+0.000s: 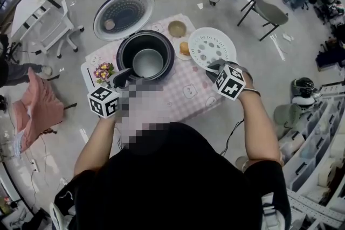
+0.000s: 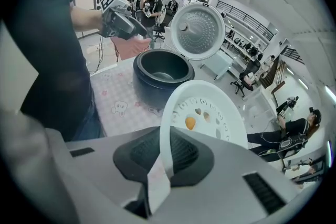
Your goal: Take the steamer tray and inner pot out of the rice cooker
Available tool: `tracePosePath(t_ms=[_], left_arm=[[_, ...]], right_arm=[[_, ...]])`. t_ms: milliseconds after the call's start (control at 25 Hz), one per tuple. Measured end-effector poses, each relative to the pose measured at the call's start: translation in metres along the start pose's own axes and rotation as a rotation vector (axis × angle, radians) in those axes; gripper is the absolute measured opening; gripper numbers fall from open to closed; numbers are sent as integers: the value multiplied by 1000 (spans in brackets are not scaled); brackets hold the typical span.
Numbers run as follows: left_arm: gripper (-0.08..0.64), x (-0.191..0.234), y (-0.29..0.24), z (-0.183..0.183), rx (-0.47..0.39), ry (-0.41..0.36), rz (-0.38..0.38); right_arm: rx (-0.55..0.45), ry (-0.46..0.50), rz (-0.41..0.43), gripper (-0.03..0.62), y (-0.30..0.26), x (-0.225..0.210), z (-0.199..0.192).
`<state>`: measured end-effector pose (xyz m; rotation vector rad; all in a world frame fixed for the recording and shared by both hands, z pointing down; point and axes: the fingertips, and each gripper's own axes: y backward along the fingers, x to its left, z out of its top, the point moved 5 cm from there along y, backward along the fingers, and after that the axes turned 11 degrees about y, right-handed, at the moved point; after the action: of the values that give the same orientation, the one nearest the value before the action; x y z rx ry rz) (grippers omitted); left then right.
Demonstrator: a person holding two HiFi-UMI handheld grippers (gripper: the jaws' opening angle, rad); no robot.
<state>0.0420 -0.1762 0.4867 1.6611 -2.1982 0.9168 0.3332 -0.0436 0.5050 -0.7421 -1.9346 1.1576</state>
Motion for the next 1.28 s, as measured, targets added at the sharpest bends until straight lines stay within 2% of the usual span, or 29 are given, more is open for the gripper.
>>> tracePosePath(t_ms=[480, 1280], left_arm=[[270, 6, -5, -9, 19, 20, 8], [264, 13, 0, -18, 56, 21, 48]], right_arm=[[31, -50, 69, 41, -43, 28, -28], [-1, -181, 185, 41, -139, 81, -64]])
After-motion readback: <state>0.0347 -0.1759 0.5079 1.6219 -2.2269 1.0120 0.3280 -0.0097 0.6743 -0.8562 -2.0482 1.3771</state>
